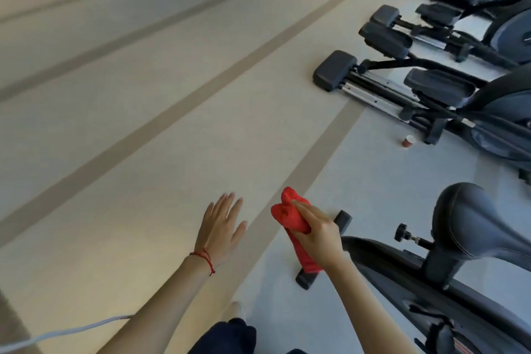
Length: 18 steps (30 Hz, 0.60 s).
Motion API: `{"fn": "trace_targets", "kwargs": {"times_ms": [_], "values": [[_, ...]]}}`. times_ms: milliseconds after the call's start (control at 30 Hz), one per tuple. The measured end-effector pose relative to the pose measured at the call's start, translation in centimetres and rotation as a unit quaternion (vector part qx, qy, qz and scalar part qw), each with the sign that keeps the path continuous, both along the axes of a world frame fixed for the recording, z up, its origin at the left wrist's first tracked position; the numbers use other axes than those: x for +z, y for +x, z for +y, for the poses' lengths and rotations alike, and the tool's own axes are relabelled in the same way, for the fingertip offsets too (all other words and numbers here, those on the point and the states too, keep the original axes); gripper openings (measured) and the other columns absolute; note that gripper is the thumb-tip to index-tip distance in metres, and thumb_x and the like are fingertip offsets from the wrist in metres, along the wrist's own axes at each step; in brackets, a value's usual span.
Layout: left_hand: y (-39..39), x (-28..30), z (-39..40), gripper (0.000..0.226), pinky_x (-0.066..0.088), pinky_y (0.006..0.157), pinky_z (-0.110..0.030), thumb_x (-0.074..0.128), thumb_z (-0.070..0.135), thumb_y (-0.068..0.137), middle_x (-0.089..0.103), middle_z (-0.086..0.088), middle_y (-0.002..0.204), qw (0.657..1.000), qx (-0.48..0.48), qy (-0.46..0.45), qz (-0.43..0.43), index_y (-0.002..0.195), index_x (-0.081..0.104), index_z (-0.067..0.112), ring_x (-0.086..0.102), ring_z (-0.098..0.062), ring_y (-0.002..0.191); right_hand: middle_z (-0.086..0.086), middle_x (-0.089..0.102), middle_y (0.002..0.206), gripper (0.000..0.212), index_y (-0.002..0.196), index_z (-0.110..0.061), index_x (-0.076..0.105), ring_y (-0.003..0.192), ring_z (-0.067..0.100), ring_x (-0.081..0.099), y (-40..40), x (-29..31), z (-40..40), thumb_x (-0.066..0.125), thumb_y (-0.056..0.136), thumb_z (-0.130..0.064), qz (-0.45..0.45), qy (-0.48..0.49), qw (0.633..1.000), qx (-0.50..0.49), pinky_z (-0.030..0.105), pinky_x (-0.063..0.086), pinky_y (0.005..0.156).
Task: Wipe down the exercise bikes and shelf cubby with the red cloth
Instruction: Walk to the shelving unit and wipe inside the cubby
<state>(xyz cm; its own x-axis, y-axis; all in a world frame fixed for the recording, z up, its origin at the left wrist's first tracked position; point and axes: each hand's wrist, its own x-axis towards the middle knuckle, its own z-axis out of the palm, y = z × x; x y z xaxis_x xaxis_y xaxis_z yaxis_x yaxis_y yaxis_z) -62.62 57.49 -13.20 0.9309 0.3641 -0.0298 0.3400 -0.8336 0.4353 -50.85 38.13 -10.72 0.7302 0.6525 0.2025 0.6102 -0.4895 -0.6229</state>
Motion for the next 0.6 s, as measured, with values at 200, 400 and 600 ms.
{"fn": "trace_targets", "kwargs": {"times_ms": [200,400,600], "values": [[2.7,-0.6,5.0,0.048,0.019,0.112,-0.047,0.04,0.031,0.094,0.034,-0.016,0.146,1.0,0.025,-0.004,0.005,0.136,0.035,0.008,0.025,-0.031,0.138,0.003,0.062,0.123,0.045,0.121,-0.017,0.06,0.109,0.025,0.059,4.6,-0.1,5.6,0.072,0.079,-0.014,0.018,0.003,0.999,0.027,0.046,0.052,0.078],[10.4,-1.5,9.2,0.077,0.015,0.113,-0.044,0.0,0.058,0.087,0.029,-0.014,0.149,0.999,0.034,-0.003,0.012,0.138,0.03,0.011,0.021,-0.029,0.139,0.004,0.067,0.113,0.048,0.116,-0.013,0.064,0.099,0.026,0.064,12.7,-0.6,11.2,0.077,0.071,-0.005,-0.023,0.006,0.999,0.047,0.043,0.055,0.071],[21.8,-1.7,14.6,0.05,0.012,0.114,-0.042,0.035,0.033,0.095,0.025,-0.012,0.151,0.998,0.055,0.009,0.018,0.14,0.027,0.013,0.015,-0.025,0.141,0.011,0.068,0.111,0.044,0.112,-0.007,0.065,0.096,0.03,0.065,24.4,-0.9,16.6,0.077,0.07,-0.002,-0.038,0.022,0.996,0.073,0.045,0.055,0.07]]}}
